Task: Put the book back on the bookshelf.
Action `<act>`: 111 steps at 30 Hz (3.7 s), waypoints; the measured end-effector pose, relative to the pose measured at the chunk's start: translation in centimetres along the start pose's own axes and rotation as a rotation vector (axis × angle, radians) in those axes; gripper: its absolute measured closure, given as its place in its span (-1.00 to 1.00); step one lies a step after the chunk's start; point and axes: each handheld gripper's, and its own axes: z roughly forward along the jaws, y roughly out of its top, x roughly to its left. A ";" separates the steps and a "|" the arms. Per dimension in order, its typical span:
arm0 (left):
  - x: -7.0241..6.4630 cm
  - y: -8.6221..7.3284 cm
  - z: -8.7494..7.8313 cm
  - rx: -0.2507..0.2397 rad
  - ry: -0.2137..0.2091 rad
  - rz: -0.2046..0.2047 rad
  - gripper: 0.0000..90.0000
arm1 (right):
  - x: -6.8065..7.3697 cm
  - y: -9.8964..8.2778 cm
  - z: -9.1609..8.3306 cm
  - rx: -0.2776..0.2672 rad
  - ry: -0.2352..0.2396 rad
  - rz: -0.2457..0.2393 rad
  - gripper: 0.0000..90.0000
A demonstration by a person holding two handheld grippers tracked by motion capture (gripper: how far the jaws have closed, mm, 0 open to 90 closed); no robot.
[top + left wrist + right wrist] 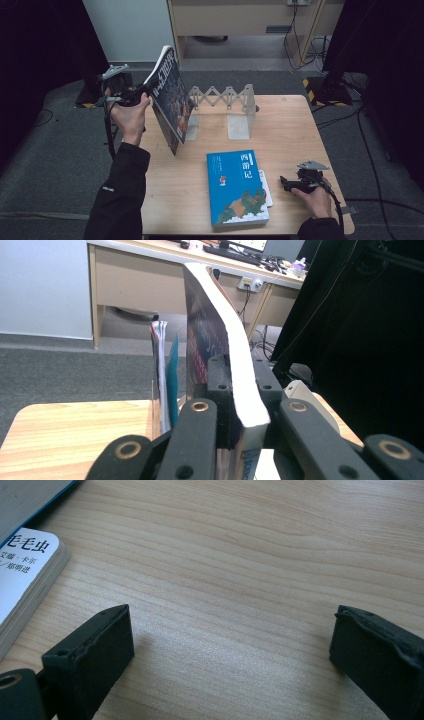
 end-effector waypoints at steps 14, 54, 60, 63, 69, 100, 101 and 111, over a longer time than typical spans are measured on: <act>-1.3 -1.3 3.1 0.028 0.061 0.061 0.83 | 0.0 0.0 0.0 -0.001 0.000 -0.009 -0.91; -1.1 -5.0 6.9 0.049 0.172 0.132 0.83 | 0.0 0.1 0.1 0.001 -0.002 -0.007 -0.93; -1.2 -5.3 6.9 0.039 0.184 0.162 0.83 | 0.0 0.1 0.1 0.000 -0.004 -0.004 -0.93; -1.3 -5.5 6.9 0.040 0.189 0.176 0.82 | 0.0 0.1 0.1 0.000 -0.004 -0.004 -0.93; -1.5 -5.4 6.7 0.033 0.170 0.156 0.82 | 0.0 0.1 0.1 0.000 -0.004 -0.002 -0.93; -1.5 -7.8 6.3 0.002 0.184 0.149 0.82 | 0.0 0.1 0.1 0.002 -0.003 -0.006 -0.93; -1.4 -7.8 6.2 0.005 0.182 0.149 0.82 | 0.0 0.1 0.1 0.002 -0.003 -0.005 -0.93; -1.0 -8.2 5.4 0.066 0.172 0.143 0.78 | 0.1 0.1 0.2 0.002 -0.003 -0.004 -0.93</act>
